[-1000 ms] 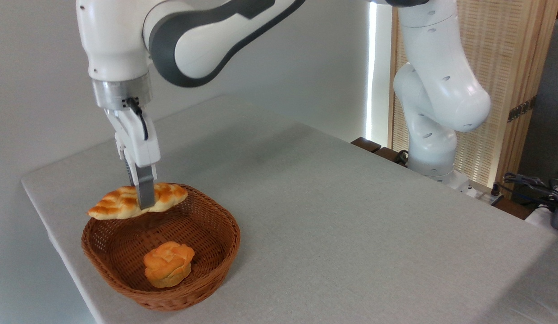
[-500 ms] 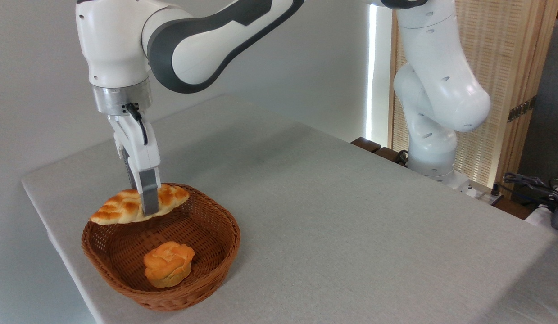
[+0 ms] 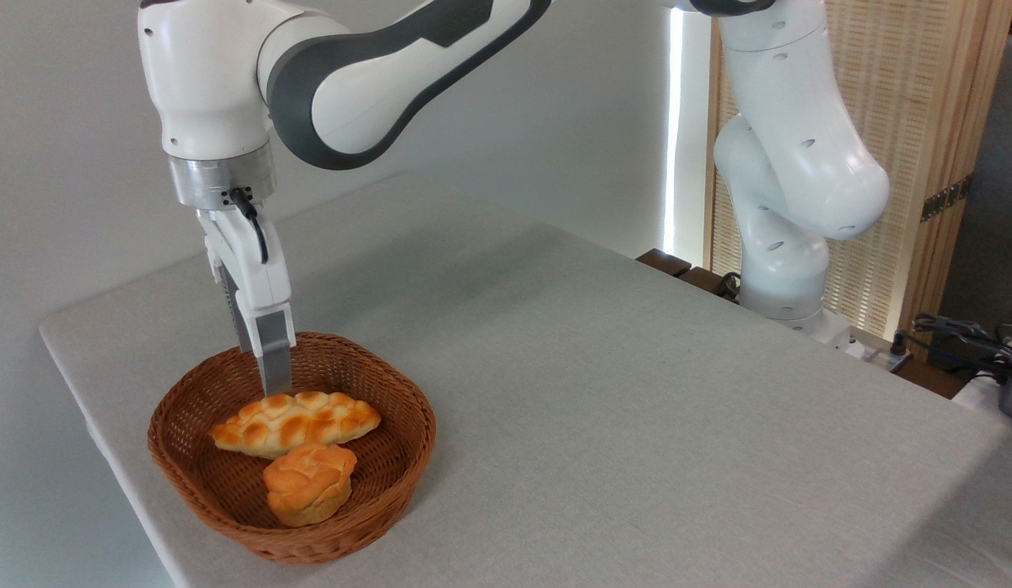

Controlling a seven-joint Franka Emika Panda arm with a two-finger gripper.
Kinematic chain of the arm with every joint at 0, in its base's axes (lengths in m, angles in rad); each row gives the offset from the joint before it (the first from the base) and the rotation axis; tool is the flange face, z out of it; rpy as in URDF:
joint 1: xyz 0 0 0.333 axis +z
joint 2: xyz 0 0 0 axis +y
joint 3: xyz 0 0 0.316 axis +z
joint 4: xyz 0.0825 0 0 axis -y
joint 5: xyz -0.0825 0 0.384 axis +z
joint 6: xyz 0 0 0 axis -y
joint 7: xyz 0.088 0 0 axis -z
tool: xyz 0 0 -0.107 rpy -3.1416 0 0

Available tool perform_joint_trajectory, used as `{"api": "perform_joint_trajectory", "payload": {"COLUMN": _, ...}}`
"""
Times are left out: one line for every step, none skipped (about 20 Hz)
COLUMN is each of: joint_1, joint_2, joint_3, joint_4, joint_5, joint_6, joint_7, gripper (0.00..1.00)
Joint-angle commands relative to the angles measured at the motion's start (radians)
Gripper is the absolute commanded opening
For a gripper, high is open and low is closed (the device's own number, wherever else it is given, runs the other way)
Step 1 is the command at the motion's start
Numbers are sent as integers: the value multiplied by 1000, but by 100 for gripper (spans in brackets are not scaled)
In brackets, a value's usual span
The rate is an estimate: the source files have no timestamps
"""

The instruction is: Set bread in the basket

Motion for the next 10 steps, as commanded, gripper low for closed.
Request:
{"api": "perform_joint_trajectory", "payload": {"joint_1": -1, "joint_2": -42, "joint_3": 20, "joint_4": 7, "joint_5": -4, "joint_6": -2, "joint_7": -15, "gripper": 100}}
{"api": "perform_joint_trajectory", "payload": {"joint_1": 5, "joint_2": -63, "joint_3": 31, "joint_4": 11, "joint_5": -4, "joint_6": -17, "joint_7": -15, "gripper": 100}}
{"api": "perform_joint_trajectory", "payload": {"joint_1": 5, "joint_2": -77, "joint_3": 43, "joint_4": 12, "joint_5": -4, "joint_6": -29, "joint_7": -14, "gripper": 100}}
{"api": "perform_joint_trajectory", "payload": {"joint_1": 5, "joint_2": -100, "joint_3": 72, "joint_4": 15, "joint_5": -9, "joint_6": -70, "joint_7": -11, "gripper": 100}}
{"api": "perform_joint_trajectory", "payload": {"joint_1": 5, "joint_2": -106, "joint_3": 83, "joint_4": 18, "joint_5": -12, "joint_6": -92, "joint_7": -8, "gripper": 100}}
{"api": "perform_joint_trajectory", "payload": {"joint_1": 5, "joint_2": -117, "joint_3": 100, "joint_4": 30, "joint_5": -15, "joint_6": -130, "joint_7": -6, "gripper": 100}}
{"api": "perform_joint_trajectory", "payload": {"joint_1": 7, "joint_2": -122, "joint_3": 109, "joint_4": 38, "joint_5": -16, "joint_6": -146, "joint_7": -6, "gripper": 100}}
{"api": "perform_joint_trajectory", "payload": {"joint_1": 5, "joint_2": -129, "joint_3": 126, "joint_4": 57, "joint_5": -13, "joint_6": -163, "joint_7": -5, "gripper": 100}}
{"api": "perform_joint_trajectory", "payload": {"joint_1": 7, "joint_2": -135, "joint_3": 131, "joint_4": 62, "joint_5": -13, "joint_6": -164, "joint_7": -6, "gripper": 100}}
{"api": "perform_joint_trajectory", "payload": {"joint_1": 12, "joint_2": -152, "joint_3": 134, "joint_4": 62, "joint_5": -7, "joint_6": -167, "joint_7": -6, "gripper": 100}}
